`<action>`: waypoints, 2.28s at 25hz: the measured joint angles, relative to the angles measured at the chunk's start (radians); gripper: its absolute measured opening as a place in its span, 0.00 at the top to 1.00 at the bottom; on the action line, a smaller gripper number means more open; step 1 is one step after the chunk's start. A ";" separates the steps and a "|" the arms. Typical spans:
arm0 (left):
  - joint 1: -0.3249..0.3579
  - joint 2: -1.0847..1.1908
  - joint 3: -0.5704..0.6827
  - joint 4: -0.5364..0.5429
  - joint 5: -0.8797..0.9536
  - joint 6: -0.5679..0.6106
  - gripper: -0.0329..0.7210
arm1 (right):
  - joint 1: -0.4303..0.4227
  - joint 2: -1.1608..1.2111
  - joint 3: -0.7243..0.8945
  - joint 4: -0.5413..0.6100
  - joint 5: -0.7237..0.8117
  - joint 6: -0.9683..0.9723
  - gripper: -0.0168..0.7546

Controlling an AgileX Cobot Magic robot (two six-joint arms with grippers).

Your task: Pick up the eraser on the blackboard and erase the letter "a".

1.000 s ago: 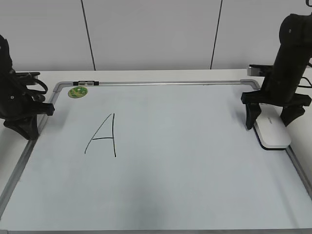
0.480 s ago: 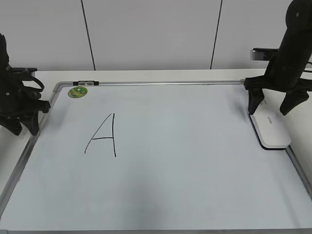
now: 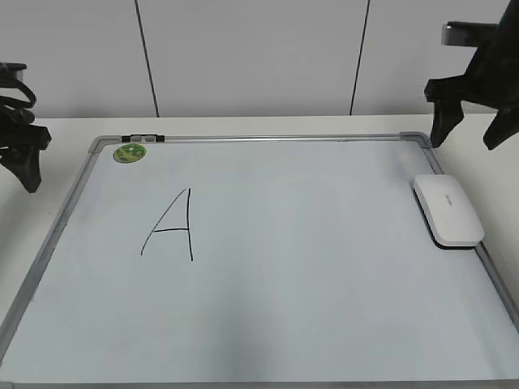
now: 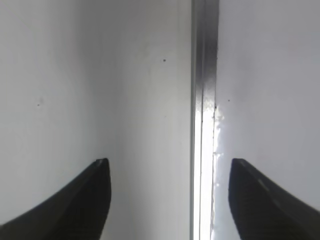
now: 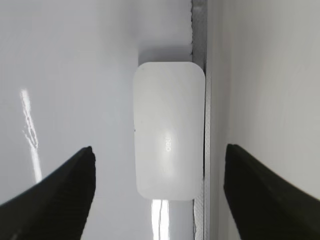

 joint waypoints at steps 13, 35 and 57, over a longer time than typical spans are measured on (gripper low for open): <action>-0.035 -0.370 0.089 0.028 0.101 0.000 0.40 | 0.000 -0.420 0.369 0.087 0.005 0.004 0.24; -0.152 -1.442 0.781 0.044 0.143 -0.034 0.54 | 0.009 -1.507 0.980 0.151 0.008 0.001 0.26; -0.167 -1.716 0.910 0.116 0.074 -0.040 0.59 | 0.030 -1.936 1.256 -0.010 -0.006 -0.069 0.26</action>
